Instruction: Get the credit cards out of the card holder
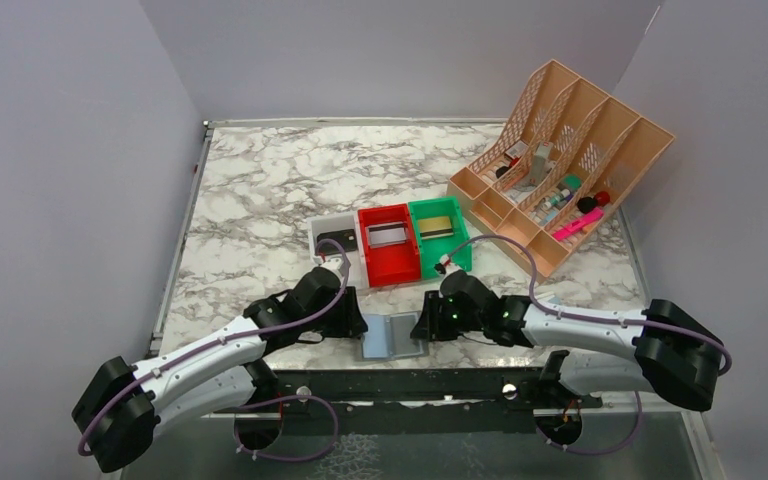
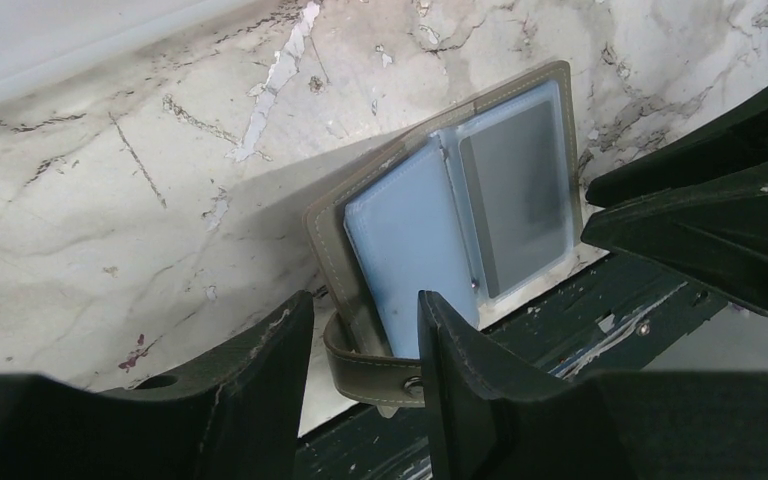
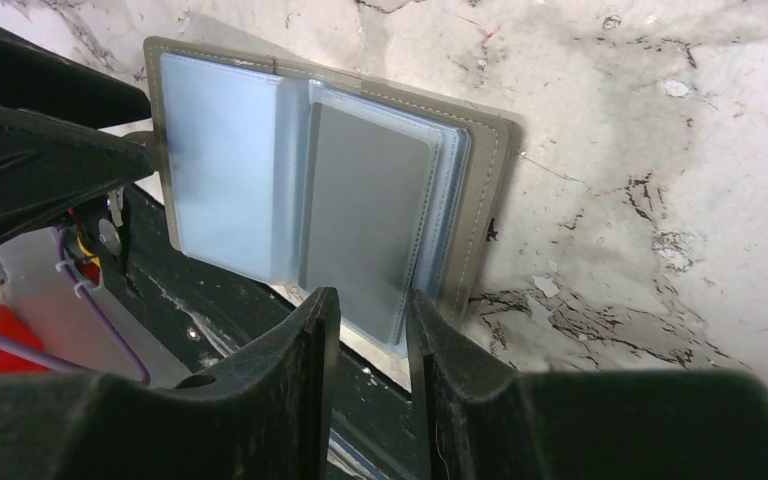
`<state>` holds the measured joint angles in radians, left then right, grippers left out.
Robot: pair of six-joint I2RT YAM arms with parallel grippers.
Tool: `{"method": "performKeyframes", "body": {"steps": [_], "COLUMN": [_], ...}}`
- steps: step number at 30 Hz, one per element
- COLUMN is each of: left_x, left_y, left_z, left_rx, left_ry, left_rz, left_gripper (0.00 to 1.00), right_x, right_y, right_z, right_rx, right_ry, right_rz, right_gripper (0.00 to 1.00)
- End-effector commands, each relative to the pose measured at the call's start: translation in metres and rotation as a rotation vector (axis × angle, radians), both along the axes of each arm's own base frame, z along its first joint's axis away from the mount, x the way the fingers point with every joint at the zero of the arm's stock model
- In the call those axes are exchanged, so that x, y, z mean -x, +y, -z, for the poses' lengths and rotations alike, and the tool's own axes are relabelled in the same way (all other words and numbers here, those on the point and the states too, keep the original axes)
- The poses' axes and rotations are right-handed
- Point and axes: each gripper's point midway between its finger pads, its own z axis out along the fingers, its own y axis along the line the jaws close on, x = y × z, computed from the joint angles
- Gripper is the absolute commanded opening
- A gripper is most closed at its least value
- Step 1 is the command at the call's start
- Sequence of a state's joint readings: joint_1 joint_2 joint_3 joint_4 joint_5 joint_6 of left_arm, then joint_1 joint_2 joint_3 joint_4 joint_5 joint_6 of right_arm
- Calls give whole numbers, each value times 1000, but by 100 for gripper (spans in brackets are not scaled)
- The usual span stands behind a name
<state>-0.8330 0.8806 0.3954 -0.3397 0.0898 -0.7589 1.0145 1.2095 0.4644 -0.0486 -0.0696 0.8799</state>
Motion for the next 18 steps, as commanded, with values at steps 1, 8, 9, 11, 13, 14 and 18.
{"method": "performKeyframes", "body": {"steps": [1,8,9,11,13,14,18], "left_x": [1,1,1,1,1,1,3], "left_y": [-1,-2,-1,-1,-1,-1,-1], "left_z": [-2,0,0,1,2,2,6], "left_rx": [-6,-14,-14,-15,-15,-14,-18], "left_ry": [-5,-3,-2,-3,-3,-1,6], "left_rz": [19,27,25,23,22,20,22], "left_gripper": [44,32,31,29,25,24,18], "right_x": [5,7,8,7,6,6,8], "right_y": [12,10,10,8,5,4,8], "right_z": [-9,6,8,11,14,16,16], "right_rx": [-59,-37,-36,-20,1,10,-10], "right_ry": [0,35,38,38,40,42,49], "right_rz": [-47,-35,-36,-30,-23,-19,-35], "right_gripper": [36,35,35,35,35,35,34]}}
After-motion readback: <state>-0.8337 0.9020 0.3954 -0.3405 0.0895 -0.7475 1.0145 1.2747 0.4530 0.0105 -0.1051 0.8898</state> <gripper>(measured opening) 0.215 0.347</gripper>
